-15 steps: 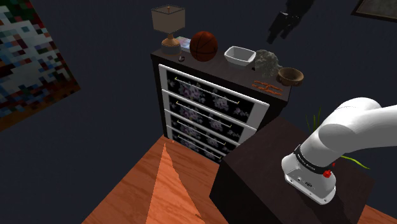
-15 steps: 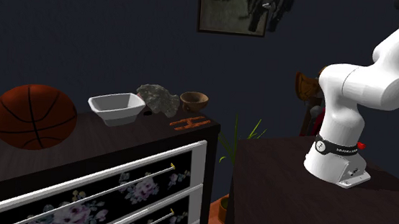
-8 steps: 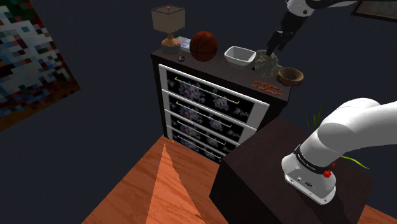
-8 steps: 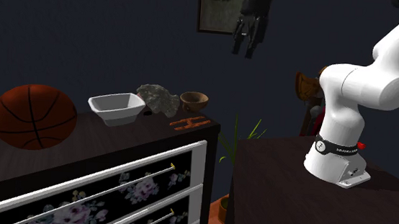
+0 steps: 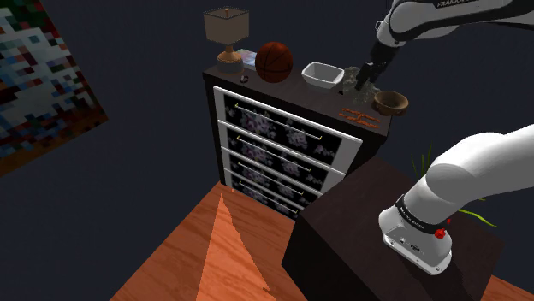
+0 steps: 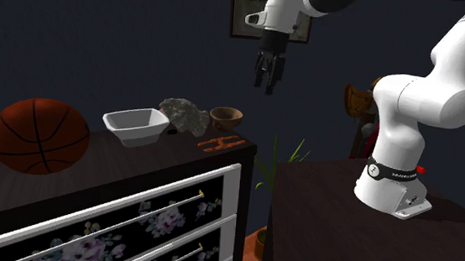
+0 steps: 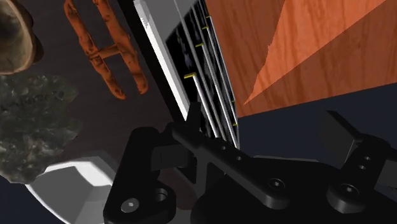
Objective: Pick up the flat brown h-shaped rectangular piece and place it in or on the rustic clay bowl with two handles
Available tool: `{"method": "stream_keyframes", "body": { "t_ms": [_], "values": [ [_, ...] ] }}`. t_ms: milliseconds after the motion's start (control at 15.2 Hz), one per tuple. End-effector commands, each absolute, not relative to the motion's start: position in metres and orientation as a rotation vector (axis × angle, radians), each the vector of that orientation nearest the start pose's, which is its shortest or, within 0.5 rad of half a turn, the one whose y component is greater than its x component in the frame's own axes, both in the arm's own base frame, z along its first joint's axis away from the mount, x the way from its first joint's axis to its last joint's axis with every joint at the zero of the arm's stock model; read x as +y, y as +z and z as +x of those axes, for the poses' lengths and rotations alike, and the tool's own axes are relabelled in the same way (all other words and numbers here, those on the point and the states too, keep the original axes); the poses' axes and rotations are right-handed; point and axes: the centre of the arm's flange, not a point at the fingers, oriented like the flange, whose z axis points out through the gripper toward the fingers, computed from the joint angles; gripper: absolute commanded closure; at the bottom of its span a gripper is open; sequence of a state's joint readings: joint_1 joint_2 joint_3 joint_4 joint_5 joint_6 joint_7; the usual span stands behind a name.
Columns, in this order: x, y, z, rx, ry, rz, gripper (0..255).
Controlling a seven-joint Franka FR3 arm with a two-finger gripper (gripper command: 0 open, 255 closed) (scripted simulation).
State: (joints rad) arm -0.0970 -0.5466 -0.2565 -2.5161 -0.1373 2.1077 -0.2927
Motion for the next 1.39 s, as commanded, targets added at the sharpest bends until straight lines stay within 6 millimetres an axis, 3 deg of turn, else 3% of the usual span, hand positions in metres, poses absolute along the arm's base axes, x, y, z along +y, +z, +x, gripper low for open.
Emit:
{"method": "stream_keyframes", "body": {
  "t_ms": [0, 1320],
  "values": [
    [-0.166, 0.453, 0.375, -0.05, -0.181, -3.168, 0],
    [-0.332, 0.255, 0.422, -0.067, -0.007, -3.201, 0]
  ]
}}
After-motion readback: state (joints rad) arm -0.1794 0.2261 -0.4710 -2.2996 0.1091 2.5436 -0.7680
